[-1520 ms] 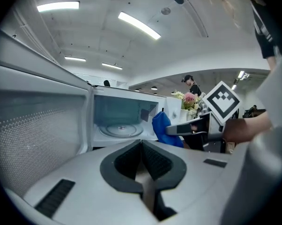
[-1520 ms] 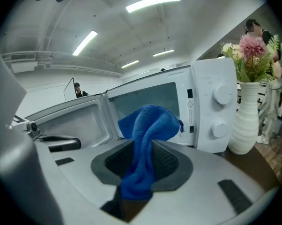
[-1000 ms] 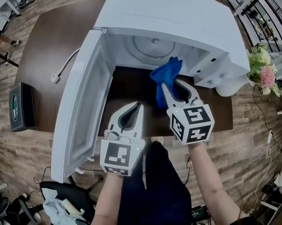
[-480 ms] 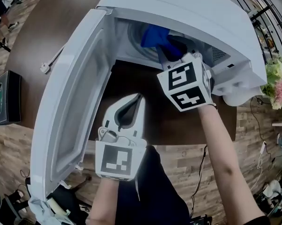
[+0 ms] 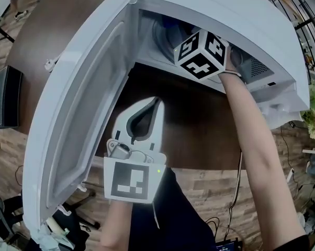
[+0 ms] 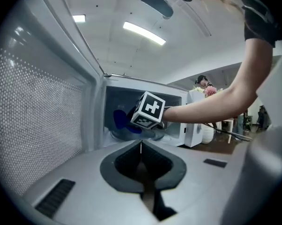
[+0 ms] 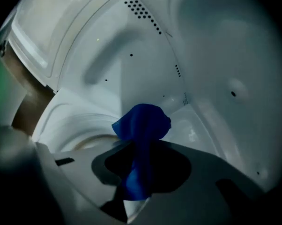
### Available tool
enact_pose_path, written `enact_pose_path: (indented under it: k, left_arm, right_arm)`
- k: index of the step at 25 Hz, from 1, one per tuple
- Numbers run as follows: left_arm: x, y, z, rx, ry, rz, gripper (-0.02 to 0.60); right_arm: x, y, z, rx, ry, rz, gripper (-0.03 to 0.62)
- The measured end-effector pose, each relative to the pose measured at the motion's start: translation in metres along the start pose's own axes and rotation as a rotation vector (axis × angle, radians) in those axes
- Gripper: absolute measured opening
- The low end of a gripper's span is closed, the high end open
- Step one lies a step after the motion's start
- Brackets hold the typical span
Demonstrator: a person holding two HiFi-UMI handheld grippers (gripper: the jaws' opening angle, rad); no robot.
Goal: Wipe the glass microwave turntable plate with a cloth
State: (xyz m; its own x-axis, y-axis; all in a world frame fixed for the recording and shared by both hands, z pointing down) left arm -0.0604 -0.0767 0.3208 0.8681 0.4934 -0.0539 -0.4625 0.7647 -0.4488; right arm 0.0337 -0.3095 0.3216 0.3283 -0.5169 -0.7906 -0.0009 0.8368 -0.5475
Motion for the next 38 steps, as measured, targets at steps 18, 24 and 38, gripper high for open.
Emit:
enact_pose_path:
  k: [18,24,38]
  left_arm:
    - [-0.012,0.002,0.009,-0.018,0.011,-0.007,0.008]
    - [-0.012,0.007,0.01,-0.017,0.003,0.011,0.008]
    - [-0.005,0.013,0.01,-0.016,-0.023,0.041,0.008]
  right_arm:
    - [-0.002,-0.046,0.006,-0.216,0.544,0.119,0.089]
    - [0.002,-0.052,0.025,-0.377,0.675,0.143,0.08]
    - [0.01,-0.053,0.09,-0.81,0.852,0.078,0.077]
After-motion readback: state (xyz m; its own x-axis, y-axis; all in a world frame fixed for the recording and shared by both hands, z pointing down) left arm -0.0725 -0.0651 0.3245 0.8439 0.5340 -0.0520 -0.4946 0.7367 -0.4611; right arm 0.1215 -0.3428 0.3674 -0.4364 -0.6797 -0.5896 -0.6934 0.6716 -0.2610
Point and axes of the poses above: the fingertips, and each gripper's own axes: y backward along the fingers, x to its right, z out of its underside, the point moved 6 cm from there along y, backward along the fingers, and after that the axes turned 14 degrees about -x, right-handed, at the moved point
